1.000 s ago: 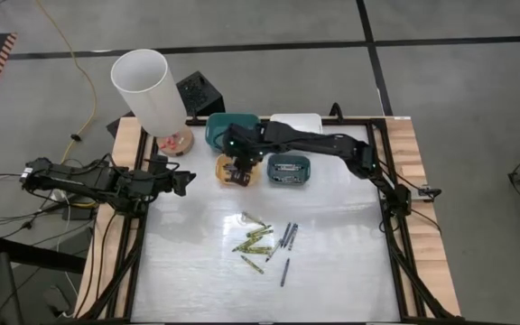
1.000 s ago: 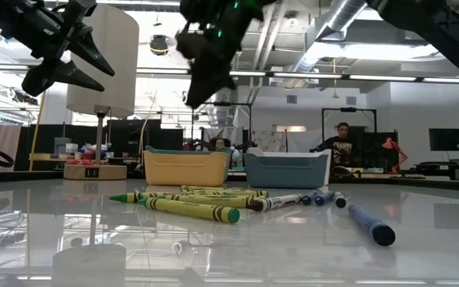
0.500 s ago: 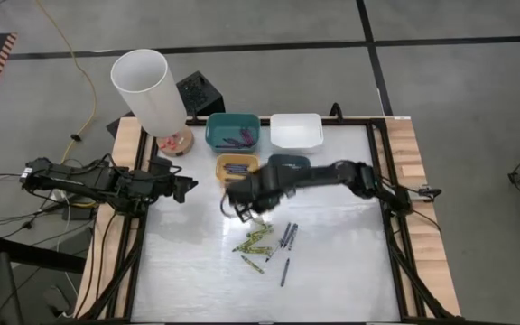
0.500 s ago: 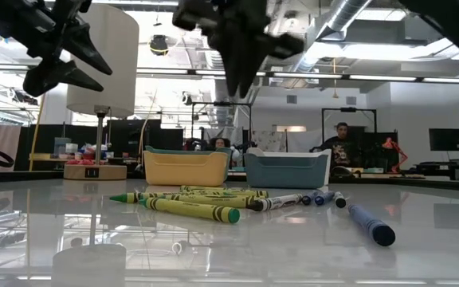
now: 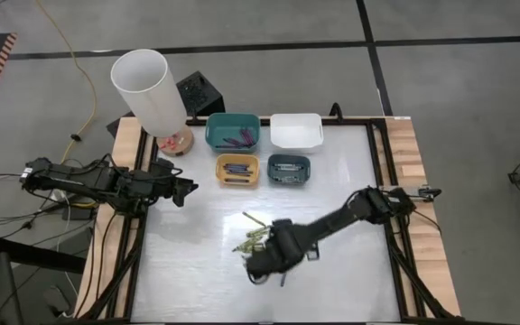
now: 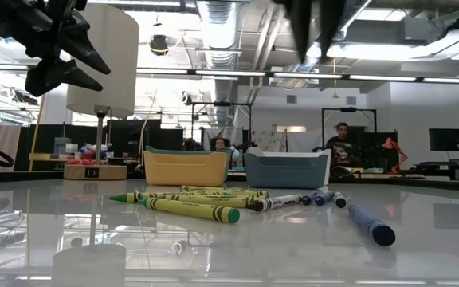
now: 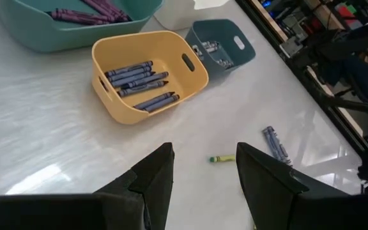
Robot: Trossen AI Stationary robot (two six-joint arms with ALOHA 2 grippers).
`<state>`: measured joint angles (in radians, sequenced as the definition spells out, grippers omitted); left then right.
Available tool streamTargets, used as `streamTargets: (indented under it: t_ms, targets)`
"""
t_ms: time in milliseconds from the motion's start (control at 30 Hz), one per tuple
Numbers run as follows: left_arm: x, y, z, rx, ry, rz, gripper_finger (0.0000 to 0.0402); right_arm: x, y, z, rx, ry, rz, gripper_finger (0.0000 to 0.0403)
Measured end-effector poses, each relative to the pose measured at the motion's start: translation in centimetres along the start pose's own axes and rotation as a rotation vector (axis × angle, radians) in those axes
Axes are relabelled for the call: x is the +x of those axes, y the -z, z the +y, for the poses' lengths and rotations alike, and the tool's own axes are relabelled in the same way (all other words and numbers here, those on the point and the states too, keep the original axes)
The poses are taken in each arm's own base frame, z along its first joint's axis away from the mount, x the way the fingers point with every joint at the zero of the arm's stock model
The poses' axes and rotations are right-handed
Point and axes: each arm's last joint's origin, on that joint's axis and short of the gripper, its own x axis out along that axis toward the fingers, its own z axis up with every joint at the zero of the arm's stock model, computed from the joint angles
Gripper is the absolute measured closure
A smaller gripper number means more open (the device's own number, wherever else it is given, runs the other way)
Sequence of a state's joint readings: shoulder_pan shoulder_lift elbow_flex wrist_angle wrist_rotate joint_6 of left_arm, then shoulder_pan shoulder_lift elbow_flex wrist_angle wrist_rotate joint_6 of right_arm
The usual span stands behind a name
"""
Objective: Sort crayons
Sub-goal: Put the blue crayon into the yellow bin
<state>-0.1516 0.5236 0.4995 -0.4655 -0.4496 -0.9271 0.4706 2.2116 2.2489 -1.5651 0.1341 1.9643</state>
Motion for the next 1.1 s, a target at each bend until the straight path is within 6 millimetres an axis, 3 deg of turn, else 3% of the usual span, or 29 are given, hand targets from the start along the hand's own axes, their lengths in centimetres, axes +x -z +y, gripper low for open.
streamTargets:
  t_ms: [233,500,733,1100]
  targets:
    - [0.0,0.0,0.0,0.000,0.000,0.000,0.0242,1.5,3.5,-1.3,0.085,0.020,0.010,0.0306]
    - [0.0,0.0,0.0,0.000,0.000,0.000,0.0242,4.0,3.8,-1.1,0.134,0.016,0.030,0.0243]
    - [0.0,0.0,0.0,0.000,0.003,0.005,0.0242,6.8,3.9,-0.7,0.152,-0.001,0.074,0.0242]
    - [0.0,0.0,0.0,0.000,0.004,0.006,0.0242,9.3,3.9,-0.9,0.158,0.016,0.091,0.0248]
